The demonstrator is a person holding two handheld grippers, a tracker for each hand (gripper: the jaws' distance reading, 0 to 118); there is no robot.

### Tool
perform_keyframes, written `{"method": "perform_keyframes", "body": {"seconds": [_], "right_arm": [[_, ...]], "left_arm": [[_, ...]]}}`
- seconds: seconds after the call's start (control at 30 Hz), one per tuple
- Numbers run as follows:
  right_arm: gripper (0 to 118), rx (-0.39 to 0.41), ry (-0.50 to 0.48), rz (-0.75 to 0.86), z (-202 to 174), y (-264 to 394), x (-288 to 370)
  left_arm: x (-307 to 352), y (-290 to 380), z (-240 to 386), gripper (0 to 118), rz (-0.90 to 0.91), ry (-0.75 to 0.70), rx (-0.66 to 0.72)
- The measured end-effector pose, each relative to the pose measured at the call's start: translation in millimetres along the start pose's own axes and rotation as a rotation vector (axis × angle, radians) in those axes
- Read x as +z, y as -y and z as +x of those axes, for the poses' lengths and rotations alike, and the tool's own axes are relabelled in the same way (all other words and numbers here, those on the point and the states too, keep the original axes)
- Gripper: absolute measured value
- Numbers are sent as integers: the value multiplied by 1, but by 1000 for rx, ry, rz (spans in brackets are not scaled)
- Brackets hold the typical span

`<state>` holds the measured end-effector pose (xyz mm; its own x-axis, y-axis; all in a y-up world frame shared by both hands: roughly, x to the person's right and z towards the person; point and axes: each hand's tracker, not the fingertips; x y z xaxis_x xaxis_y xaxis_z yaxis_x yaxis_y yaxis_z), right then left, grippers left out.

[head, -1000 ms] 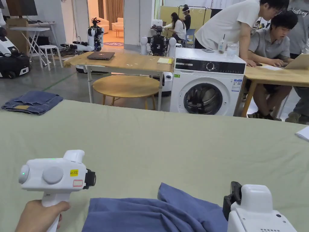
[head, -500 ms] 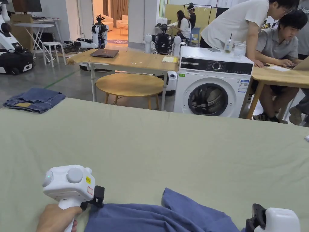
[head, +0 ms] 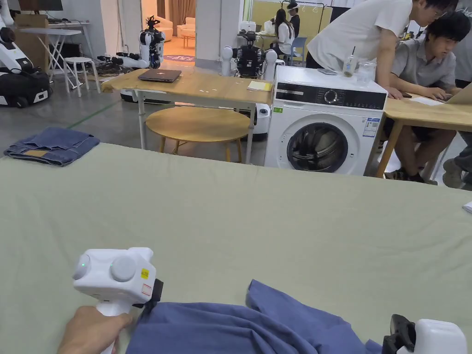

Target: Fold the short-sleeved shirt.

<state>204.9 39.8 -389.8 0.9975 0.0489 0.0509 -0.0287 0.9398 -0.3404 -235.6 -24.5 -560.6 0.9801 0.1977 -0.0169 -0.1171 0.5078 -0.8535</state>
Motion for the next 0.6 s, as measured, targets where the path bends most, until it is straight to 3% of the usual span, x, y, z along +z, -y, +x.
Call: {"method": "perform_keyframes", "body": {"seconds": [0.23,0.4,0.47,0.53,0.57,0.6], "right_arm": [[0,-27,39,-30,47,-6,-4],[0,-57,71,-204,94,-9,-30],[17,-63,79,-280,109,-9,-43],[50,-89,52,-379,126,-5,-63],[60,-107,46,-405,132,-1,-72],[62,-119,27,-450,138,2,-83]], "left_arm": [[60,10,8,0,170,67,-45],[76,18,13,0,211,98,-28],[81,24,20,0,216,102,-34],[82,28,23,0,212,105,-40],[82,31,26,0,211,102,-46],[82,33,28,0,209,97,-50]]}}
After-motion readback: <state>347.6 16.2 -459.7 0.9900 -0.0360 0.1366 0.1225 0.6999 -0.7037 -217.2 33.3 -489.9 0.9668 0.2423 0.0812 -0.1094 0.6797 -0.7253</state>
